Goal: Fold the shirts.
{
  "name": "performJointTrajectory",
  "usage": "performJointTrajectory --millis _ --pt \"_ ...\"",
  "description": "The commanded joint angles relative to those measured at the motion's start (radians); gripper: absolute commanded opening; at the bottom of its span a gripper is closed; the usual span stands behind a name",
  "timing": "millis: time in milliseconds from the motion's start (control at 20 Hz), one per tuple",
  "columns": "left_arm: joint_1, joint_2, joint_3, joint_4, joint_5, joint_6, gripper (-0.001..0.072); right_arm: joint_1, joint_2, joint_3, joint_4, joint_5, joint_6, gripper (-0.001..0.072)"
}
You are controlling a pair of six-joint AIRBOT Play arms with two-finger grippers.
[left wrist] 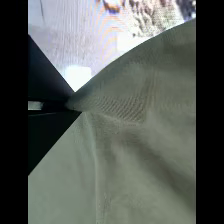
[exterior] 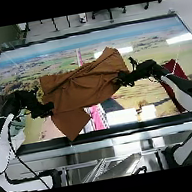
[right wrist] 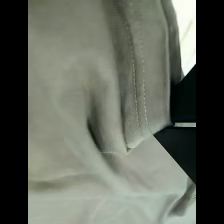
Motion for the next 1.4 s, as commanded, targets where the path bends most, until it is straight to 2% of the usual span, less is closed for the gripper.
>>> performJointTrajectory --millis 0,100,200,400,500,700,800,850,950,1000,1200,1350 --pt "0.004 0.058 0.011 -0.092 -0.032 0.045 0.0019 -0.027 0.062 0.023 0.062 0.012 -0.03 0.0019" --pt "0.023 0.153 0.082 -0.225 -0.032 0.086 0.0019 -0.071 0.185 0.092 0.083 -0.099 -0.037 0.002" --pt "0.037 0.28 0.213 -0.301 -0.043 0.089 0.0019 -0.135 0.354 0.206 0.093 -0.208 -0.037 0.0019" --pt "0.046 0.562 0.563 -0.3 -0.222 0.062 0.0018 -0.311 0.699 0.537 0.096 -0.224 -0.05 0.002" --pt "0.046 0.678 0.73 -0.248 -0.307 0.031 0.0018 -0.404 0.846 0.665 0.079 -0.152 -0.097 0.0019" --pt "0.046 0.821 0.93 0.037 -0.335 -0.092 0.0018 -0.525 1.055 0.705 -0.021 0.017 -0.101 0.0018" --pt "0.045 0.852 0.923 0.125 -0.332 -0.095 0.0018 -0.543 1.078 0.705 -0.072 -0.003 -0.082 0.0018" --pt "0.043 0.857 0.892 0.14 -0.328 -0.095 0.0018 -0.544 1.069 0.698 -0.084 -0.025 -0.037 0.0018" --pt "0.026 0.837 0.808 0.145 -0.297 -0.094 0.0018 -0.543 1.029 0.667 -0.068 -0.09 0.04 0.0019" --pt "0.009 0.805 0.768 0.143 -0.275 -0.093 0.0019 -0.543 0.997 0.644 -0.036 -0.138 0.047 0.0019" --pt "-0.109 0.594 0.595 0.138 -0.265 -0.087 0.0019 -0.454 0.842 0.436 -0.004 -0.263 0.043 0.002" --pt "-0.189 0.385 0.482 0.139 -0.324 -0.052 0.0019 -0.337 0.726 0.19 -0.091 -0.207 0.019 0.002"
